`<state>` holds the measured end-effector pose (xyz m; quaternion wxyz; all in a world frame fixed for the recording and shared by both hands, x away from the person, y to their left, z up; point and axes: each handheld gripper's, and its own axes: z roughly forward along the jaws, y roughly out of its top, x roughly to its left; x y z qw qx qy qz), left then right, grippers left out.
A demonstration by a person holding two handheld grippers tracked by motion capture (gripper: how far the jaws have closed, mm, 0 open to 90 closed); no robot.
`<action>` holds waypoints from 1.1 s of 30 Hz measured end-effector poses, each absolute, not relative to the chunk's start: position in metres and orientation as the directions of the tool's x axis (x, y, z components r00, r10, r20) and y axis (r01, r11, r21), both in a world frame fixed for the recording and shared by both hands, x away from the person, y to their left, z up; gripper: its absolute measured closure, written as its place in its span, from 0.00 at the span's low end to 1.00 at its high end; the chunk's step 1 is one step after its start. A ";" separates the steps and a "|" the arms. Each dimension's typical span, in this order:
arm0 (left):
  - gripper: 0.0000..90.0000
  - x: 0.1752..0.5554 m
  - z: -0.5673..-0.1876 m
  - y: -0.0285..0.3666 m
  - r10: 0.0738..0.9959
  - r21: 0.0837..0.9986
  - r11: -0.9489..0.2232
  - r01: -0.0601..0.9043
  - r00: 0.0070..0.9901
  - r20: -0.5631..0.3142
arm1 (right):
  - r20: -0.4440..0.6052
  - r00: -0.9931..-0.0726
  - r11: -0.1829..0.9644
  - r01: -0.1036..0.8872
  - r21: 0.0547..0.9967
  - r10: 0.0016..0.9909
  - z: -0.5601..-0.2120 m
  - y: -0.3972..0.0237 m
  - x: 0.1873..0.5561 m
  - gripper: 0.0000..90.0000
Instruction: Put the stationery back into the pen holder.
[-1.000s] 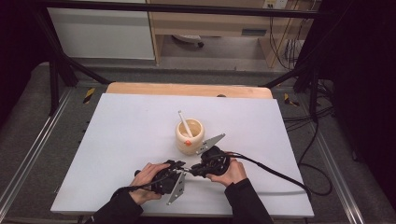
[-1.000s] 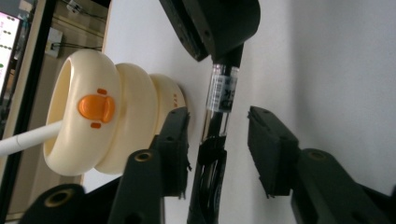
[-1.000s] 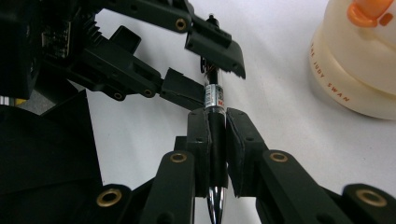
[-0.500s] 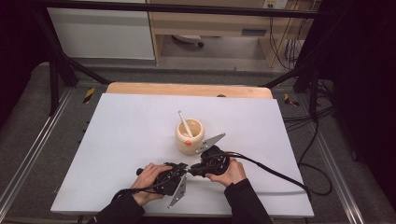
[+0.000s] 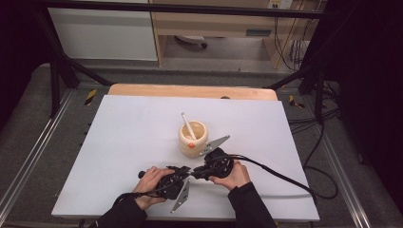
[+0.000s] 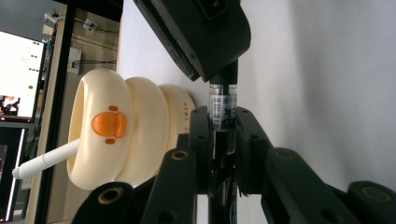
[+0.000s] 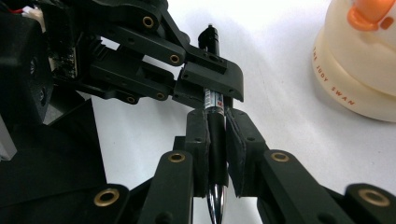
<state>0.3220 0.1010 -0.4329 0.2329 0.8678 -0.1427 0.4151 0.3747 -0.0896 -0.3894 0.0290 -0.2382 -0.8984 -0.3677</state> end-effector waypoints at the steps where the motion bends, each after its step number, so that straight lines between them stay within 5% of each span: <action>1: 0.88 0.322 -0.433 0.101 -0.056 0.281 -0.854 -0.438 0.613 0.788 | 0.226 -0.883 0.611 0.450 0.651 0.411 -0.388 -0.090 0.374 0.85; 5: 0.88 0.324 -0.432 0.104 -0.041 0.285 -0.863 -0.417 0.621 0.783 | 0.204 -0.887 0.600 0.435 0.671 0.415 -0.382 -0.094 0.371 0.80; 20: 0.87 0.332 -0.431 0.115 0.052 0.357 -0.880 -0.314 0.682 0.729 | 0.131 -0.804 0.430 0.438 0.790 0.580 -0.380 -0.149 0.366 0.30; 33: 0.88 0.338 -0.425 0.127 0.180 0.474 -0.855 -0.209 0.738 0.650 | 0.130 -0.729 0.396 0.502 0.769 0.672 -0.415 -0.192 0.368 0.07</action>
